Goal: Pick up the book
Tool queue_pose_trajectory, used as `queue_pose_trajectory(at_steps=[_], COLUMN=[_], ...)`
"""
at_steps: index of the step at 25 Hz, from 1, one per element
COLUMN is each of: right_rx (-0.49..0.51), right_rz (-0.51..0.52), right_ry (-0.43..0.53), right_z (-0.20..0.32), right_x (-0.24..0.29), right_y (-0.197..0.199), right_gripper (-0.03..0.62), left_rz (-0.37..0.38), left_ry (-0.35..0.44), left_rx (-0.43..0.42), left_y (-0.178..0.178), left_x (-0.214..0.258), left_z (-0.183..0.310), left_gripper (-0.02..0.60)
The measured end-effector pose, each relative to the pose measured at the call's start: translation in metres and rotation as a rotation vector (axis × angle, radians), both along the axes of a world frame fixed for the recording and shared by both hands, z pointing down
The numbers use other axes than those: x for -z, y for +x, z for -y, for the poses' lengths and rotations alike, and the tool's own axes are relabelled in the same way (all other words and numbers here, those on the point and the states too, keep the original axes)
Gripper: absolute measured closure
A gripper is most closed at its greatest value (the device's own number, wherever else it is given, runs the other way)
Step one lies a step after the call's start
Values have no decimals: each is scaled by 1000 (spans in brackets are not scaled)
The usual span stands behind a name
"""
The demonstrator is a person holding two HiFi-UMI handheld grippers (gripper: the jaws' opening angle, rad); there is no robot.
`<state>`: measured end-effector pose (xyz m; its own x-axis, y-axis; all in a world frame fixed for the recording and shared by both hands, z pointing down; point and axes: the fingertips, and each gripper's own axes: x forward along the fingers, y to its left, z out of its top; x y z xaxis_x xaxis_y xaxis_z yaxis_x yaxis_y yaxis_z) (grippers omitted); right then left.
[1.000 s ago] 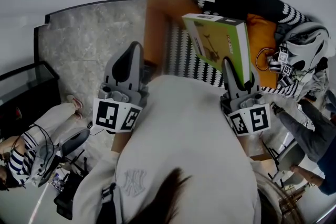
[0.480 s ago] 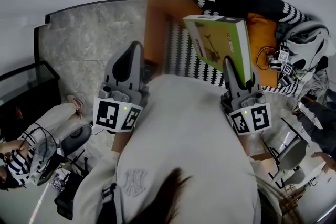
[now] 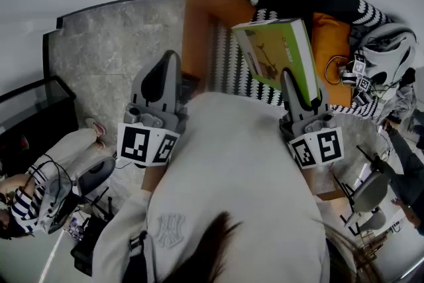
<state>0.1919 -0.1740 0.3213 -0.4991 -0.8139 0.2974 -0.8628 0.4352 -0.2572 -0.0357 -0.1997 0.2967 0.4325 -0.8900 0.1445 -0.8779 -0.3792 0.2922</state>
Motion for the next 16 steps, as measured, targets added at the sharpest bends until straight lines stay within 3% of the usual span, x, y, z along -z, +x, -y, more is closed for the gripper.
queue_pose_trajectory(at_steps=[16], right_rx=[2], right_rz=[5], right_ry=[-11], right_z=[-1], right_x=[0], right_y=[0], right_gripper=[447], left_rz=[-2], left_ry=[-1], left_rx=[-2], left_y=[1], left_x=[2], left_z=[-2], left_gripper=[572])
